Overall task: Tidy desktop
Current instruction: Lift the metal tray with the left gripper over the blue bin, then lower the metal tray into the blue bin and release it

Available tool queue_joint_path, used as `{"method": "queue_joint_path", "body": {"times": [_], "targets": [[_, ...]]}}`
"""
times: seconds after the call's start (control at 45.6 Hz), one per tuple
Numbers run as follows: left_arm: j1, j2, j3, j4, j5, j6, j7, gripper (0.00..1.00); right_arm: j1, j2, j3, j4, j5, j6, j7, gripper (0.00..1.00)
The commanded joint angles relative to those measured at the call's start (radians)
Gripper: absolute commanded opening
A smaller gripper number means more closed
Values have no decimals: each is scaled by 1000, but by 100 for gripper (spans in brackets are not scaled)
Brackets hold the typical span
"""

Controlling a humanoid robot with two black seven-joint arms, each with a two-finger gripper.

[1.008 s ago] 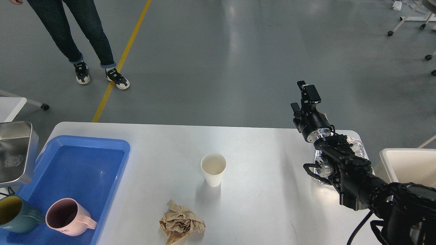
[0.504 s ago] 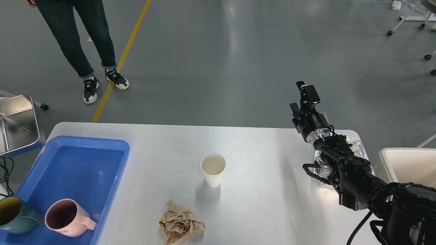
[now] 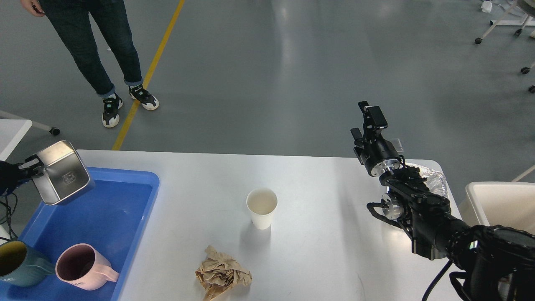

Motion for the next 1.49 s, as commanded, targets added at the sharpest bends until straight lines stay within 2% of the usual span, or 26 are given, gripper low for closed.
{"method": "queue_joint_path", "body": {"times": [0.0, 0.153, 0.285, 0.351, 0.526, 0.745, 1.139, 1.227, 1.336, 1.468], "targets": [[34, -71, 0, 62, -10, 50, -15, 0, 0, 7, 0, 0, 0, -1, 0, 100], [39, -136, 7, 137, -10, 76, -44, 0, -4, 9, 0, 0, 0, -1, 0, 100], [40, -185, 13, 226, -7, 79, -106, 0, -4, 10, 0, 0, 0, -1, 0, 100], [40, -211, 13, 258, 2, 79, -121, 0, -4, 12, 0, 0, 0, -1, 0, 100], [63, -228, 16, 270, 7, 90, -176, 0, -4, 12, 0, 0, 0, -1, 0, 100], [106, -245, 16, 273, 10, 107, -179, 0, -9, 12, -2, 0, -2, -1, 0, 100], [112, -282, 34, 330, -4, 119, -181, 1, -6, 21, -3, -5, -2, -1, 0, 100], [112, -289, 34, 332, -8, 121, -178, 8, -6, 21, -3, -7, -2, -1, 0, 100], [111, -292, 31, 332, -11, 119, -173, 27, -4, 21, -3, -7, -2, -1, 0, 100], [111, -294, 33, 332, -19, 116, -172, 39, -6, 21, -3, -7, -2, -1, 0, 100]]}}
